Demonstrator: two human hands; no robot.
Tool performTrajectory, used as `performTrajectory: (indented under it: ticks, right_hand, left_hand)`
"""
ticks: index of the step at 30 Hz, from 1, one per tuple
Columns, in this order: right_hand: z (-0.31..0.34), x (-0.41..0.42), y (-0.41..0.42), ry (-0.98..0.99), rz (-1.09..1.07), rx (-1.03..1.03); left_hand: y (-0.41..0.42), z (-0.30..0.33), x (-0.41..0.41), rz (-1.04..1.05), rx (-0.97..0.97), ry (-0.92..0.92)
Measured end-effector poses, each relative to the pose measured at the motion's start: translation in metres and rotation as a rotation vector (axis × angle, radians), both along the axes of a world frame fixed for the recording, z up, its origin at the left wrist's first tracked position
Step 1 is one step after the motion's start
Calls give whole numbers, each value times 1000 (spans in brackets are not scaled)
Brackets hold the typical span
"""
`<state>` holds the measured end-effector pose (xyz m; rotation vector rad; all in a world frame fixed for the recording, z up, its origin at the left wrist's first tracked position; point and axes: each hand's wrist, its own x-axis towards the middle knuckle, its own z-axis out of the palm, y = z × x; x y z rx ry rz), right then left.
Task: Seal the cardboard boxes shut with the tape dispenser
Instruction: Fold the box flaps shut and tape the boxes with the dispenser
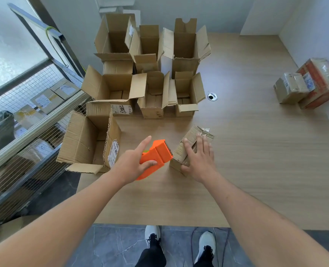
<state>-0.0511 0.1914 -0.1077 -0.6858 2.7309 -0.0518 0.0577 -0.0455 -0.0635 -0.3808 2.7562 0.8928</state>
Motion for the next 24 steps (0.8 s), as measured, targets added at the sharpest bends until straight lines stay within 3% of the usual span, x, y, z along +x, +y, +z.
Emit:
performTrajectory:
  ticks: [5, 13, 16, 20, 24]
  right_hand:
    - [9, 7, 5, -91, 41, -18]
    - [11, -7, 7, -276, 300, -107]
    - [23, -10, 9, -437, 122, -411]
    - [49, -13, 9, -477, -241, -883]
    - [68, -16, -2, -600, -219, -1018]
  left_hand:
    - [-2, 4, -1, 57, 140, 146]
    - [8, 18, -2, -3, 81, 375]
    - [7, 19, 0, -8, 91, 381]
    - [8, 23, -1, -18, 84, 407]
    - [9, 28, -3, -50, 72, 412]
